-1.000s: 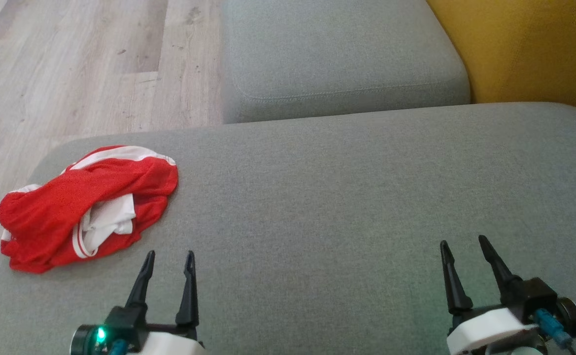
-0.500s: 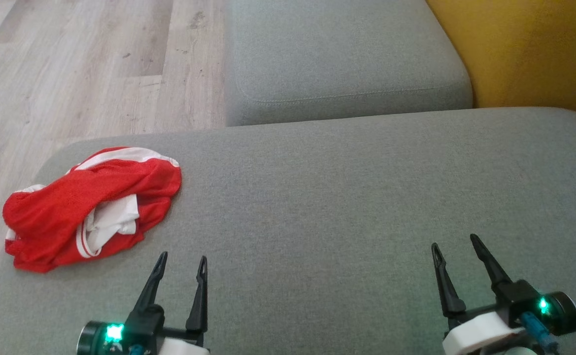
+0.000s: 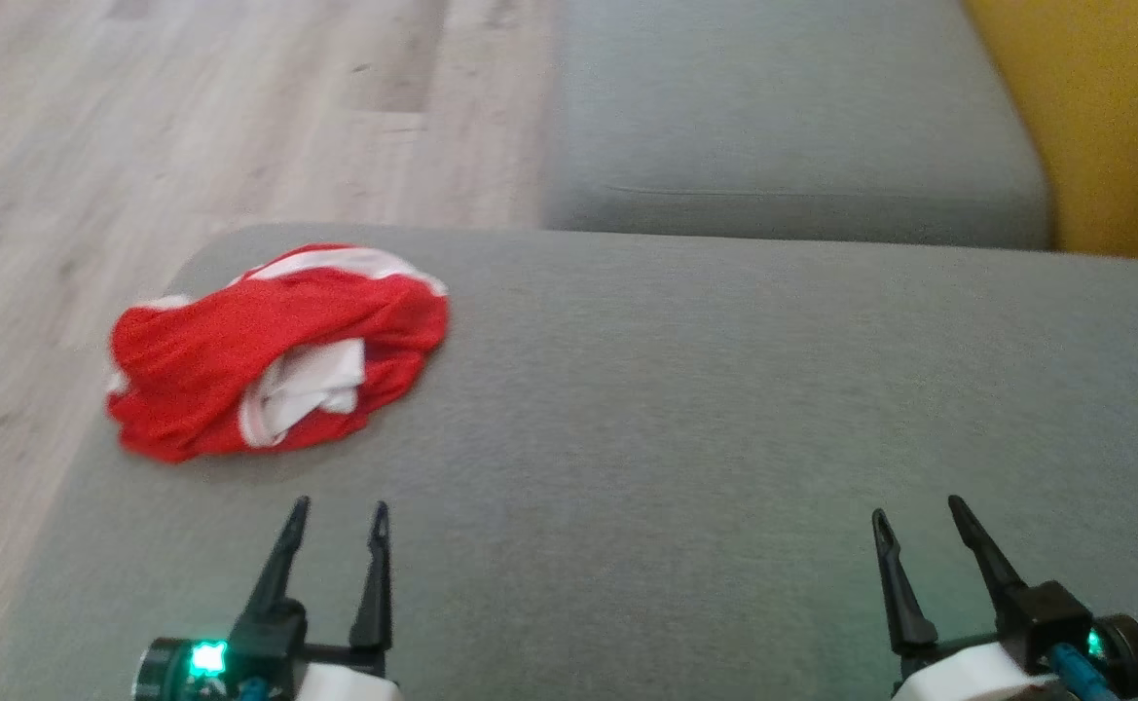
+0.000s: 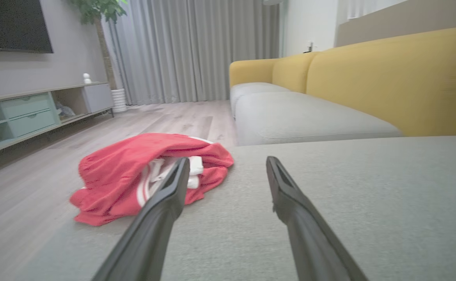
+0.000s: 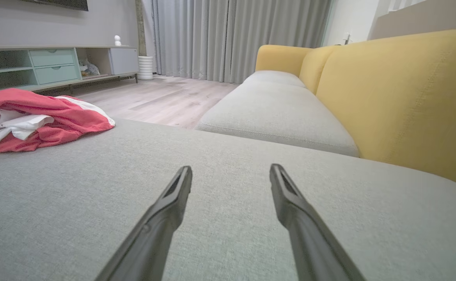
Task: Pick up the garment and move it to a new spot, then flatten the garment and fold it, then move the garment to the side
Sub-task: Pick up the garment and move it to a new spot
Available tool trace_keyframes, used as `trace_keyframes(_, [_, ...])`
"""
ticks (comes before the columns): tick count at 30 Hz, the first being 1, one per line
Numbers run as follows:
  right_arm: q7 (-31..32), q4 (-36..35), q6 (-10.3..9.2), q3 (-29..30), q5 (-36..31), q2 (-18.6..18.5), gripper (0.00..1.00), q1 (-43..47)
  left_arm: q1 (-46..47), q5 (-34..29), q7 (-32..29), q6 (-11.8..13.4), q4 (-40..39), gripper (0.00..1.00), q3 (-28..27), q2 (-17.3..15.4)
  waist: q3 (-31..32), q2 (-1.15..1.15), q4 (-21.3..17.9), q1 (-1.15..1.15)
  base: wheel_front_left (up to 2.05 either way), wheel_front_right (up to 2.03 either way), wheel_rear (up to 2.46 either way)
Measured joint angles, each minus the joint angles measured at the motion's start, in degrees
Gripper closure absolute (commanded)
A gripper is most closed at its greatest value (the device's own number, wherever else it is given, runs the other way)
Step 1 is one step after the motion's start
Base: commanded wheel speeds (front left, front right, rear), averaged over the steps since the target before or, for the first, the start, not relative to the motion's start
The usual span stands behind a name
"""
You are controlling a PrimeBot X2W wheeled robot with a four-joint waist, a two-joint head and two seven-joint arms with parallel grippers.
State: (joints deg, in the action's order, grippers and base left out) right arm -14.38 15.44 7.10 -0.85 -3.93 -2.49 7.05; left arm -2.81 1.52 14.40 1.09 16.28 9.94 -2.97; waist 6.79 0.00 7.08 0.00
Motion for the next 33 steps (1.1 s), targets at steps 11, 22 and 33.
trace_keyframes(11, [0.0,-0.6,0.00,1.5,1.5,0.1,0.00,-0.6,-0.1,0.5,0.0,1.4,-2.6,0.00,-5.9,-1.1,-2.0,0.00,13.9,0.00,0.00,0.00,0.00])
trace_keyframes(22, [0.0,-2.9,0.00,2.5,-2.4,0.1,0.00,-2.6,2.5,-1.0,0.1,3.8,-8.3,0.00,-9.7,-2.4,-7.3,0.00,18.9,0.01,0.00,0.00,0.00])
trace_keyframes(33, [0.0,-8.1,0.00,3.4,-4.1,-5.9,0.00,-14.7,36.4,1.5,0.4,0.2,5.5,0.00,-8.5,-2.9,-21.9,0.00,16.4,0.03,0.00,0.00,0.00])
